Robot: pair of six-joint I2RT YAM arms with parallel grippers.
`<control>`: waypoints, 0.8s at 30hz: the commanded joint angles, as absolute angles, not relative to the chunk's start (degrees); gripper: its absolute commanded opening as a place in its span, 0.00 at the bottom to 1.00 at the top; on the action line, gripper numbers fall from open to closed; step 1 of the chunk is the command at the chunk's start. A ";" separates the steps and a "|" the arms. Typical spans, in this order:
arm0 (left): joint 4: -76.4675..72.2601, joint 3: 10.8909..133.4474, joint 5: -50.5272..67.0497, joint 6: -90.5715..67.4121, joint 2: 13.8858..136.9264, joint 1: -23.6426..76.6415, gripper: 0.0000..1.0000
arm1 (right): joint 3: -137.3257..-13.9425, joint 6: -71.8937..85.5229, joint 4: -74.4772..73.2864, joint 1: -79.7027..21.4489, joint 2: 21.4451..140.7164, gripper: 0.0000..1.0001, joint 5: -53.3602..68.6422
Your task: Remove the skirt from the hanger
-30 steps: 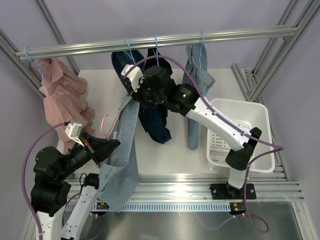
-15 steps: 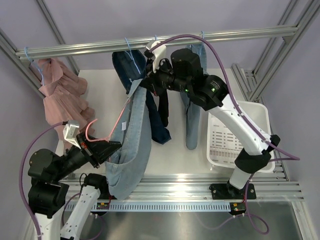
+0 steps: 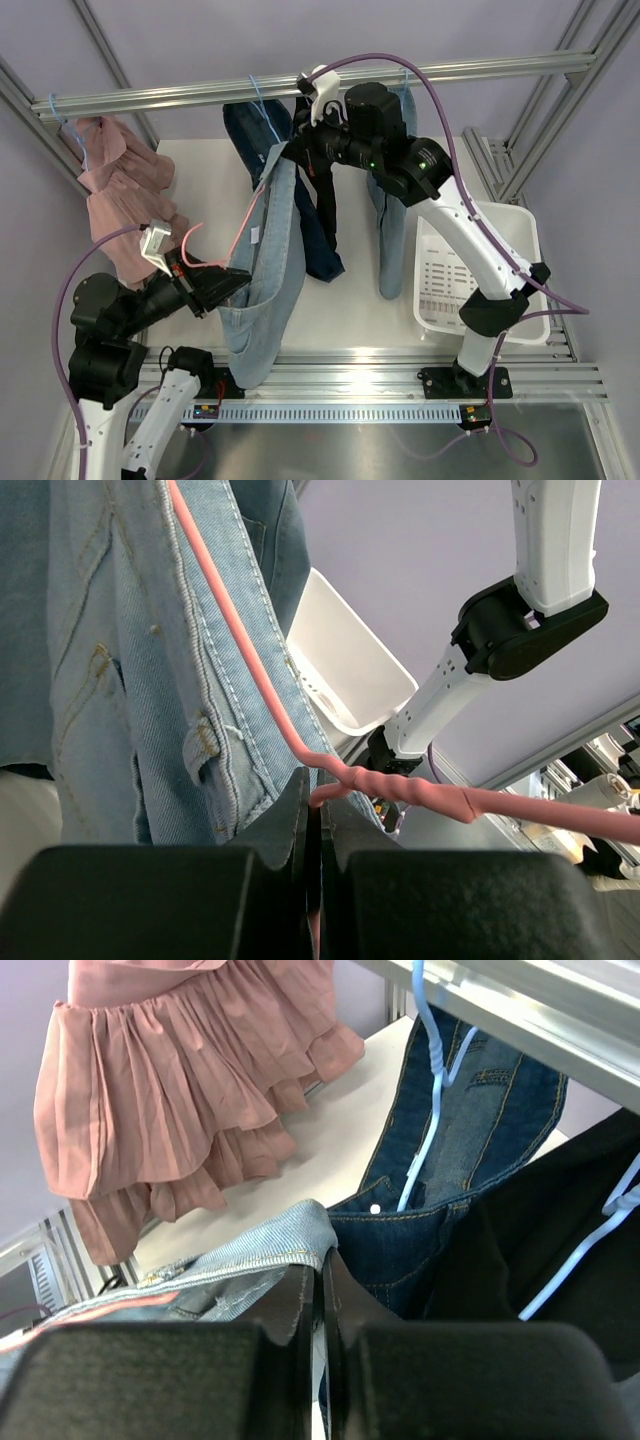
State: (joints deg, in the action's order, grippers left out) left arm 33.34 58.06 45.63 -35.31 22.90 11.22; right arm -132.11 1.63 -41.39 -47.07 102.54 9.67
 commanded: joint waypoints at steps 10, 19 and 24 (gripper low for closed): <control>35.24 59.42 49.22 -35.33 26.89 13.53 0.00 | -137.37 3.08 -30.32 -43.60 107.93 0.11 -9.06; 36.47 59.06 48.87 -33.75 29.88 15.03 0.00 | -140.62 0.44 -32.96 -44.47 107.49 0.27 11.68; 37.79 60.99 48.43 -32.52 31.90 16.26 0.00 | -140.80 0.35 -32.78 -45.17 108.02 0.27 11.35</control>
